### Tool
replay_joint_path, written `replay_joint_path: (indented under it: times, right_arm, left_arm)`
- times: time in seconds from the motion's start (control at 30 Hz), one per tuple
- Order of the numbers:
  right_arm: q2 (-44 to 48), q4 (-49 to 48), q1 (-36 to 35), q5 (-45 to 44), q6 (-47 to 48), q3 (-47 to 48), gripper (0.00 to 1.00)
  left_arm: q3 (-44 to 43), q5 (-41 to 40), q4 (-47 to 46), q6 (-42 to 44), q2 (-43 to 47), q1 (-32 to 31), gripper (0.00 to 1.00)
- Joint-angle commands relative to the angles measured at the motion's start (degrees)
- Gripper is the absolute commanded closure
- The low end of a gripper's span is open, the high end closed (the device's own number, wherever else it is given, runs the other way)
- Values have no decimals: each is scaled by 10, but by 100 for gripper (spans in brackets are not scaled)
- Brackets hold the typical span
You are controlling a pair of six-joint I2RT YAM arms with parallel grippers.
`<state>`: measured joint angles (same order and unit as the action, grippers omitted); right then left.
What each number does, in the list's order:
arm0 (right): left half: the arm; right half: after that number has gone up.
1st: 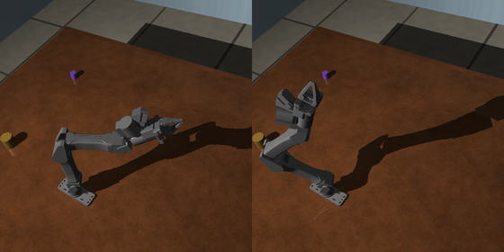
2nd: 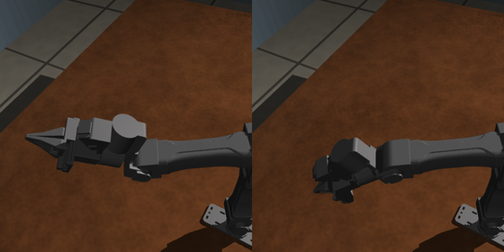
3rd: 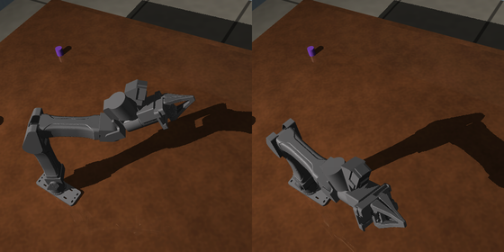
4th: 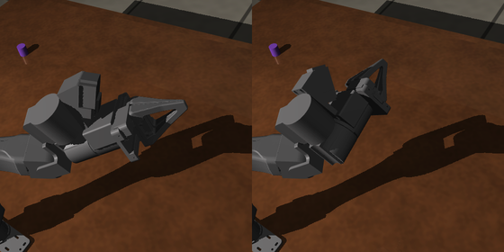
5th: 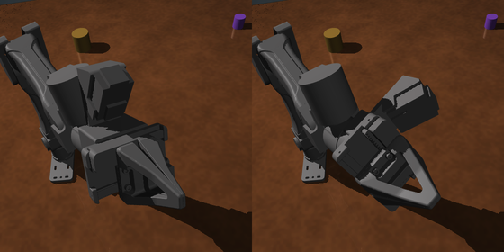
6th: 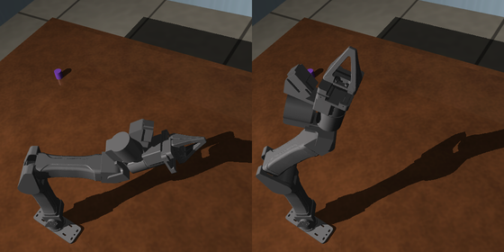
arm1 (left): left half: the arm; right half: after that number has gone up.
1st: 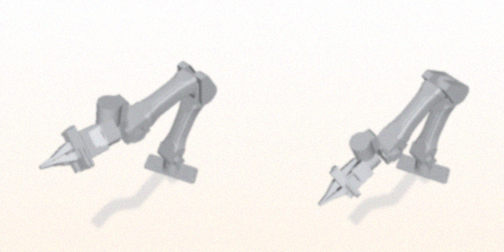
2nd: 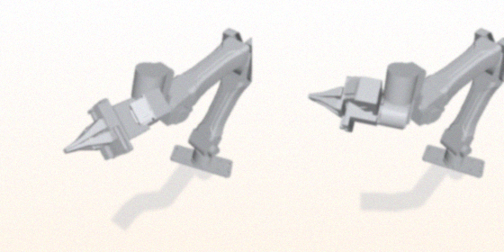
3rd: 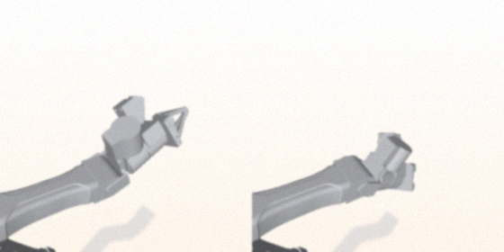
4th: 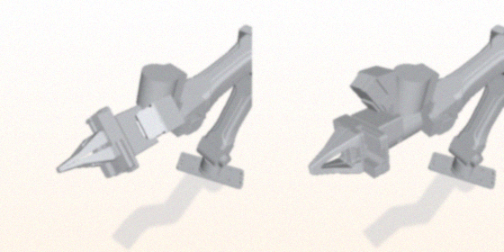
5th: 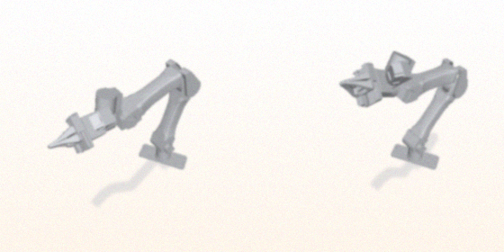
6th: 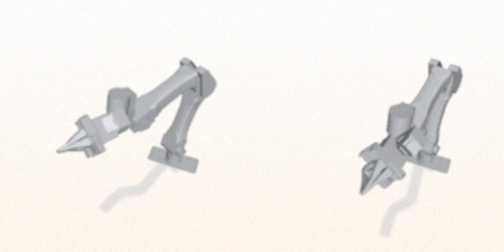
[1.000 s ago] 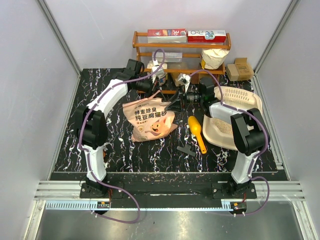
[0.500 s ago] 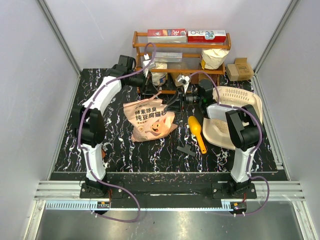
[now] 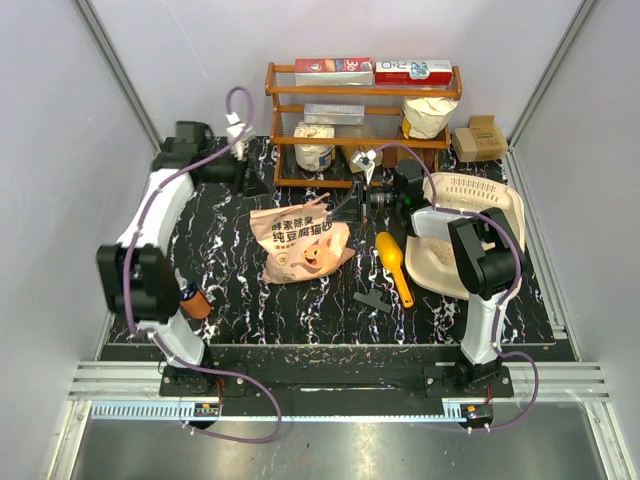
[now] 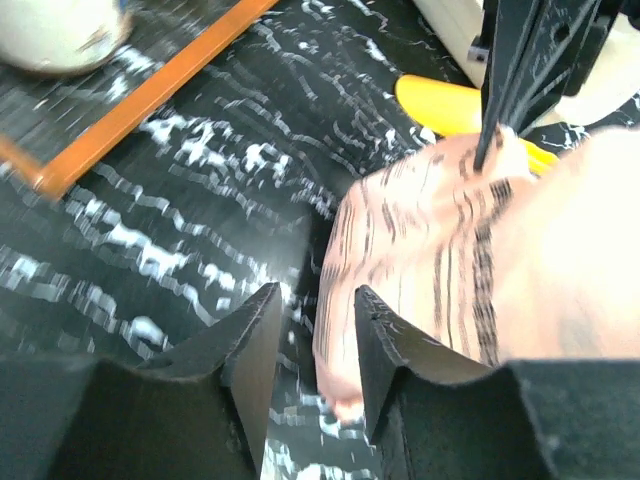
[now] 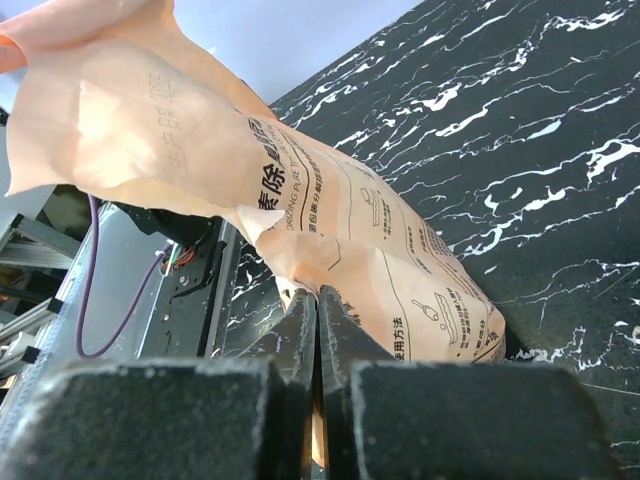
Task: Fill the litter box with clean litter
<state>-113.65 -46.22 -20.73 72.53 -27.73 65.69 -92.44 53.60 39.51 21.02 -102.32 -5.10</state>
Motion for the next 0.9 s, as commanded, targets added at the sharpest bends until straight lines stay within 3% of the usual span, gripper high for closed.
replay_joint_path:
  times: [0.0,0.17,0.37,0.6,0.87]
  right_arm:
    - [54,109,-2,-11,59,29,100]
    - [52,177,0,-25,59,46,100]
    - [39,189,1,-32,36,64,100]
    - [43,198,0,-31,36,59,100]
    - [42,198,0,-38,23,53,100]
  left_arm:
    - [86,-15,28,24,161,75,56]
    - [195,-62,58,48,300,84,43]
    - [372,-57,-63,32,417,84,35]
    - [453,-57,-312,-149,401,54,34]
    - [472,-36,-413,-255,352,4,39]
